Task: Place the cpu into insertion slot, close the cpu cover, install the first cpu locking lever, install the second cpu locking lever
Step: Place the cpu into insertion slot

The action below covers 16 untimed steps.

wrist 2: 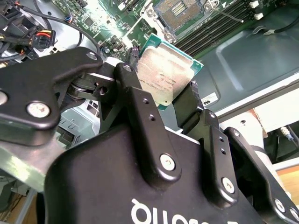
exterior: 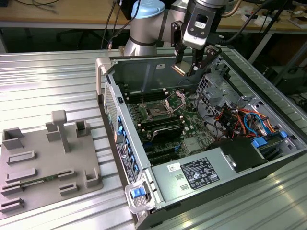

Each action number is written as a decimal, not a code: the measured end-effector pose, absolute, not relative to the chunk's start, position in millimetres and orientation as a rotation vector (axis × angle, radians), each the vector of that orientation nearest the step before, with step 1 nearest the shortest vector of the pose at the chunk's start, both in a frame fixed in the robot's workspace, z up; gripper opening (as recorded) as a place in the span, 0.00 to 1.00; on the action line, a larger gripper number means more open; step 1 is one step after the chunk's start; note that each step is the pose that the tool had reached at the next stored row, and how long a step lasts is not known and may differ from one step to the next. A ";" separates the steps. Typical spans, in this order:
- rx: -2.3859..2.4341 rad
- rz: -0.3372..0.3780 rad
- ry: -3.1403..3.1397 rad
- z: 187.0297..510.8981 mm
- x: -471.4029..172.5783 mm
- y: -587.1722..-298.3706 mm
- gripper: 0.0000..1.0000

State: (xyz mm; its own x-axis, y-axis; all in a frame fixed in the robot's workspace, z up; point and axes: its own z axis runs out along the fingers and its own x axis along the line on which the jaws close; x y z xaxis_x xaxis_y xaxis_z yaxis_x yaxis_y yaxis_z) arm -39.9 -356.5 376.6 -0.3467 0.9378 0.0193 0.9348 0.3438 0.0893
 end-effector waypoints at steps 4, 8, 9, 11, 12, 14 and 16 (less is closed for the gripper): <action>1.798 0.131 2.528 376.6 -39.9 -356.5 0.55; 1.816 0.130 2.515 376.6 -39.9 -356.5 0.55; 1.820 0.130 2.512 376.5 -39.9 -356.5 0.55; 1.830 0.130 2.505 376.6 -39.9 -356.5 0.55; 1.835 0.130 2.501 376.6 -39.9 -356.5 0.55; 1.841 0.130 2.496 376.6 -39.9 -356.5 0.55; 1.848 0.129 2.490 376.6 -39.9 -356.5 0.55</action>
